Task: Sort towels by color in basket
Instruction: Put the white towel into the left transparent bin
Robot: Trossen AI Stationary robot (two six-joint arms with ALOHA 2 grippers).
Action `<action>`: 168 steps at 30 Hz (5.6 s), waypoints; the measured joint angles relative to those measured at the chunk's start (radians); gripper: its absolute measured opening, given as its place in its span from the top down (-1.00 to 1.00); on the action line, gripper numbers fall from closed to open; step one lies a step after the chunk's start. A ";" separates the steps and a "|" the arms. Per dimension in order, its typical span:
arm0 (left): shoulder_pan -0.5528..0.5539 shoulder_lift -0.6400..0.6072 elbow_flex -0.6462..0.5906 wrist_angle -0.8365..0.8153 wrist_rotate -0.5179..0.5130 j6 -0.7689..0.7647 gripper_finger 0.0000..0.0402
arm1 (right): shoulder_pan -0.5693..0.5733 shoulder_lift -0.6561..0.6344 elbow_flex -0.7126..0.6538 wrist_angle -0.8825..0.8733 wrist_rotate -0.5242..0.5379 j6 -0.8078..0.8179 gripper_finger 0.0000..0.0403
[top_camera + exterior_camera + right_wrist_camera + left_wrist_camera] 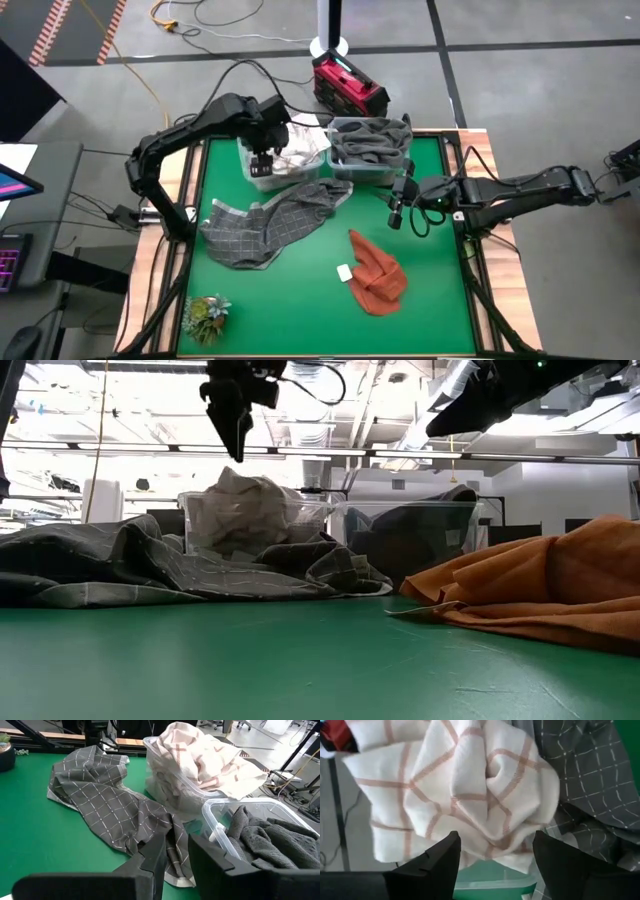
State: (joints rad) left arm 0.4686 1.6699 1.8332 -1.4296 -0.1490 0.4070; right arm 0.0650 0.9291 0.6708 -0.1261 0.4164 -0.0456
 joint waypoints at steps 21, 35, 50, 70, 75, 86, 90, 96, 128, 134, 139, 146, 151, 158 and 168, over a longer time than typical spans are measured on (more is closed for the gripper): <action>0.228 0.000 -0.187 0.631 0.108 -0.032 -0.01 | 0.000 0.000 0.000 0.010 0.000 -0.005 0.44; 0.308 0.000 -0.482 1.086 0.306 -0.125 -0.01 | 0.000 0.000 0.000 0.007 0.000 -0.008 0.44; 0.263 0.000 -0.574 1.224 0.413 -0.095 0.45 | 0.000 0.000 0.000 0.007 0.000 -0.016 0.44; 0.209 -0.119 -0.518 0.816 0.475 0.113 1.00 | 0.000 0.000 0.000 -0.002 0.000 -0.008 0.44; 0.203 -0.100 -0.531 0.632 0.369 0.039 1.00 | 0.000 0.000 0.000 0.001 0.000 0.015 0.44; 0.182 0.042 -0.570 0.681 0.331 0.046 0.94 | 0.001 0.000 0.000 0.001 0.000 0.028 0.44; 0.152 0.045 -0.570 0.697 0.322 0.114 0.81 | 0.000 0.000 0.000 -0.001 0.000 0.014 0.44; 0.107 0.045 -0.558 0.694 0.326 0.219 0.53 | 0.001 0.000 0.000 -0.002 0.000 0.015 0.44; 0.056 0.050 -0.058 0.021 0.187 0.110 0.01 | 0.000 0.000 0.000 -0.001 0.000 0.015 0.44; 0.091 0.070 -0.203 0.129 0.208 0.125 0.07 | 0.003 0.000 0.000 0.004 0.000 0.026 0.44; 0.164 0.096 -0.324 0.347 0.208 0.160 0.18 | 0.025 0.000 0.000 0.004 0.000 0.029 0.44; 0.189 0.162 -0.398 0.391 0.253 0.204 0.24 | 0.023 0.000 0.000 0.002 0.000 0.014 0.44; 0.185 0.208 -0.407 0.353 0.266 0.205 0.26 | 0.017 0.000 0.000 -0.001 0.000 0.014 0.44; 0.170 0.200 -0.251 0.165 0.240 0.127 0.28 | 0.034 0.000 0.000 -0.001 0.000 0.018 0.44; 0.130 0.131 0.018 0.006 0.132 0.127 0.28 | 0.033 0.000 0.000 -0.001 0.000 0.019 0.44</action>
State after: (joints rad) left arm 0.5984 1.8011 1.8512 -1.4235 -0.0166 0.5342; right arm 0.0982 0.9295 0.6708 -0.1268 0.4164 -0.0269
